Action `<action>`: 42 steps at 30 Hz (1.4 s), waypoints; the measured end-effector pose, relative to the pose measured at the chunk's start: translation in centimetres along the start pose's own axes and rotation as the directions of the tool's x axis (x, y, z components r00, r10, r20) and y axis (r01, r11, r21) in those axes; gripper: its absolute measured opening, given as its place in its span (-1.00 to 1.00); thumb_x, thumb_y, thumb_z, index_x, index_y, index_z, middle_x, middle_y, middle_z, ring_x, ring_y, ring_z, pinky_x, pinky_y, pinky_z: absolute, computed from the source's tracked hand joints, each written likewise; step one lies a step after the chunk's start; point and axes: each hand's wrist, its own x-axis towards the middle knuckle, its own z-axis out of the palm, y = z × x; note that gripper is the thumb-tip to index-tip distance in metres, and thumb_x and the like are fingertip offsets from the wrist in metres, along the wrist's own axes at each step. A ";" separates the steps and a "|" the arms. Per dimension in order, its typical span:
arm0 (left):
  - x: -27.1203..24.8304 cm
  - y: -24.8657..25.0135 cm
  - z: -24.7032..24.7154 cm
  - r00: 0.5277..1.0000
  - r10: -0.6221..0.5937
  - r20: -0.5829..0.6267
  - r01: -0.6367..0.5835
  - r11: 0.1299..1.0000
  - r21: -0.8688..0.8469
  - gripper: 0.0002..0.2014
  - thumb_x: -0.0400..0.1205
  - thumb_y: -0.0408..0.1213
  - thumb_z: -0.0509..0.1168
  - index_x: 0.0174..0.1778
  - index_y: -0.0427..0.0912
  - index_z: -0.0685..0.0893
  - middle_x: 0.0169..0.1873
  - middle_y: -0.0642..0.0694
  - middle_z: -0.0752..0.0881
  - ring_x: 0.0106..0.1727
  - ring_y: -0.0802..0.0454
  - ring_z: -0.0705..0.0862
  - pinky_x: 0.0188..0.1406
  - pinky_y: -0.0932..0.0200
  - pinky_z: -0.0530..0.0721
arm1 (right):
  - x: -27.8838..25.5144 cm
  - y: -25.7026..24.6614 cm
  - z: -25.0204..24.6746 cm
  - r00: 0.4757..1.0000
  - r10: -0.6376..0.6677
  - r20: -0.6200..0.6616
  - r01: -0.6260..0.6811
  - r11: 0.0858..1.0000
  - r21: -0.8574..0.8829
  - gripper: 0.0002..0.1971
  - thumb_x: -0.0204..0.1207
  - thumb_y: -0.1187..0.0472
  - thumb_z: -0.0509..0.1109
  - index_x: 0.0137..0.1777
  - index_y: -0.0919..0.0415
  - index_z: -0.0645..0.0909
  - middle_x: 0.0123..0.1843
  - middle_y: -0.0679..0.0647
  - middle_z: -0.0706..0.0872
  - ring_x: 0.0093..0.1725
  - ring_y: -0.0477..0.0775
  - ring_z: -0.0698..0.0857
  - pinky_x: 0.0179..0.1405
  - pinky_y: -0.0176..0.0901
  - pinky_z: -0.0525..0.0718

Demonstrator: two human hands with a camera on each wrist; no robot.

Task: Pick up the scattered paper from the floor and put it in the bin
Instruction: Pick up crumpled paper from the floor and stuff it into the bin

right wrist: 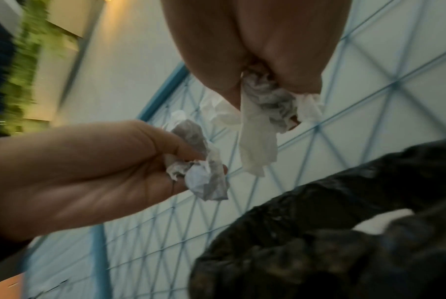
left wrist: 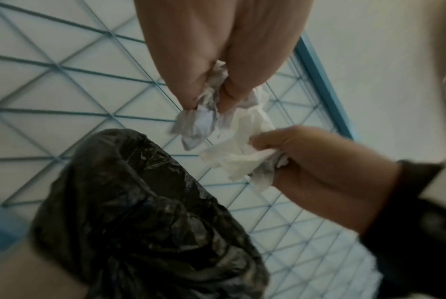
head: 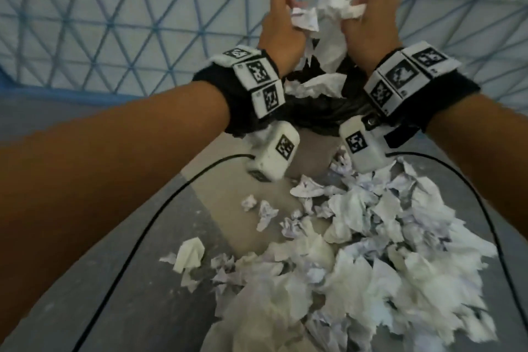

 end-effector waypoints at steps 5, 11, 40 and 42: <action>2.3 -2.5 4.0 0.979 -0.113 0.169 0.044 0.930 0.365 -0.64 0.43 -0.26 0.29 0.13 -0.20 0.44 0.19 -0.35 0.58 0.19 -0.22 0.60 0.12 0.00 0.60 | 1.6 2.1 2.6 0.961 0.212 0.176 -0.226 0.972 0.061 -0.69 0.56 0.22 0.23 0.25 0.35 0.49 0.39 0.38 0.48 0.42 0.29 0.48 0.20 -0.08 0.41; 1.8 -2.8 3.4 0.863 -0.364 0.351 -0.095 0.566 0.819 -0.57 0.40 -0.10 0.31 0.18 -0.15 0.59 0.02 -0.17 0.66 0.24 -0.13 0.64 0.08 0.18 0.47 | 1.2 2.4 3.4 0.792 0.175 0.585 -0.125 0.984 -0.126 -0.80 0.59 0.18 0.14 0.13 0.22 0.48 0.18 0.23 0.54 0.29 0.30 0.55 0.03 -0.16 0.53; -27.8 -18.9 -7.4 0.604 -0.744 0.286 0.157 0.463 0.872 -0.49 0.49 -0.10 0.38 0.37 0.00 0.46 0.42 -0.18 0.34 0.40 -0.26 0.35 0.42 -0.02 0.39 | -22.6 6.8 17.2 0.225 -0.053 0.973 0.420 0.906 -0.048 -0.56 0.54 0.42 0.25 0.42 0.17 0.42 0.38 0.33 0.39 0.24 0.35 0.54 0.14 0.07 0.54; -27.2 -19.0 -7.9 0.634 -0.720 0.282 0.257 0.541 0.801 -0.62 0.52 -0.24 0.35 0.28 -0.14 0.54 0.30 -0.25 0.48 0.30 -0.22 0.50 0.27 0.08 0.48 | -22.3 6.4 16.4 0.310 -0.093 0.946 0.329 0.944 -0.015 -0.58 0.51 0.46 0.27 0.35 0.19 0.47 0.27 0.30 0.42 0.13 0.31 0.58 0.03 0.00 0.53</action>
